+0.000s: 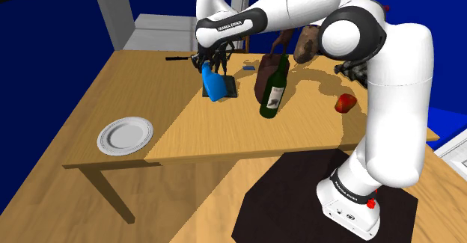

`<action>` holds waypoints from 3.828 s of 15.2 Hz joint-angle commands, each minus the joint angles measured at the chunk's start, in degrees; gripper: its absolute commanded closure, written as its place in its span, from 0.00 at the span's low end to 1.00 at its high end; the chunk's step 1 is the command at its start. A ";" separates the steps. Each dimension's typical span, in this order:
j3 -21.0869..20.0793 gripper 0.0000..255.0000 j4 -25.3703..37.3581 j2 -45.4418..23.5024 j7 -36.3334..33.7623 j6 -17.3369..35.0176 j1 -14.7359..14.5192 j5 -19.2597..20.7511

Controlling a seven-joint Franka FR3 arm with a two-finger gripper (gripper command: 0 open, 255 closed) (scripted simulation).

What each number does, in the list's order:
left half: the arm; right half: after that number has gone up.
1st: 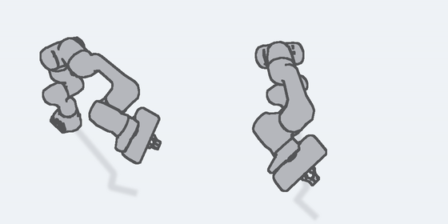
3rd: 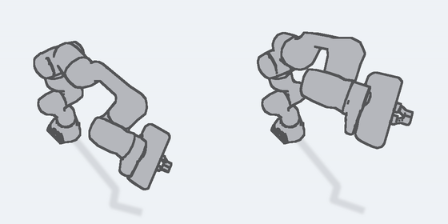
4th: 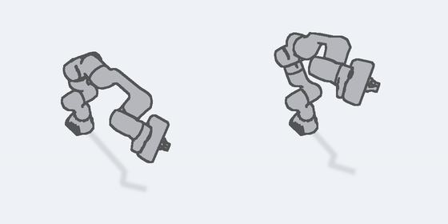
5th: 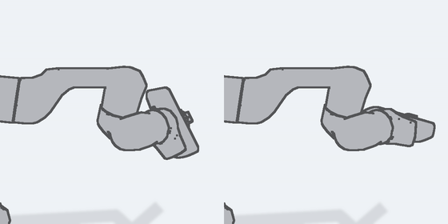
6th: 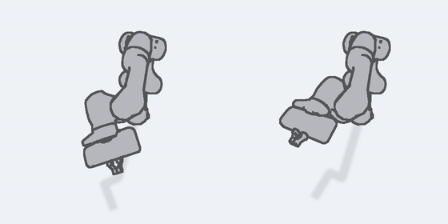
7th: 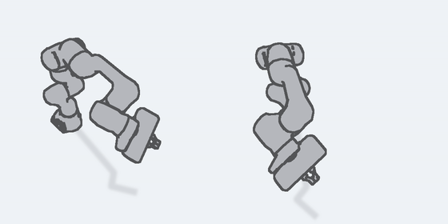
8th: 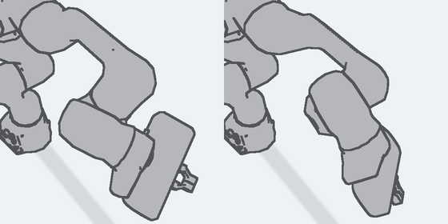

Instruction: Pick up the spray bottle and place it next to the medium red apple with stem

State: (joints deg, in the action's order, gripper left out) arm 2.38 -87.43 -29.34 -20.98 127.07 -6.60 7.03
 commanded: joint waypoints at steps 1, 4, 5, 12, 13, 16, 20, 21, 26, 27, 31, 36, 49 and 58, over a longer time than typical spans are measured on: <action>-0.03 1.00 0.97 0.48 0.16 -1.45 -0.01 -0.08; -0.07 1.00 2.24 1.16 0.41 -3.40 -0.01 -0.19; -0.08 1.00 2.70 1.37 0.49 -4.06 -0.01 -0.22; 0.00 1.00 1.73 4.66 1.34 -6.30 0.38 -0.40; 0.15 1.00 -1.74 6.94 1.78 -5.04 0.78 -0.40; 0.68 1.00 -11.13 13.29 3.29 -1.82 1.98 -0.42; 1.67 1.00 -21.88 21.00 5.70 1.50 3.59 -0.45; 1.97 1.00 -24.33 22.84 6.36 2.18 4.00 -0.45; 3.84 1.00 -35.40 31.67 10.02 4.81 6.05 -0.25; 4.28 1.00 -37.41 33.38 10.81 5.19 6.48 -0.15; 6.30 1.00 -44.82 40.08 14.15 6.23 8.28 0.47; 9.40 1.00 -52.72 48.20 18.70 6.49 10.87 1.94; 20.08 1.00 -65.80 66.84 33.30 2.47 20.86 8.95; 29.76 1.00 -67.64 74.57 46.15 -2.06 29.26 14.94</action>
State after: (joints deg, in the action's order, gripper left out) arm 30.71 -155.41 44.78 23.25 125.57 21.70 21.23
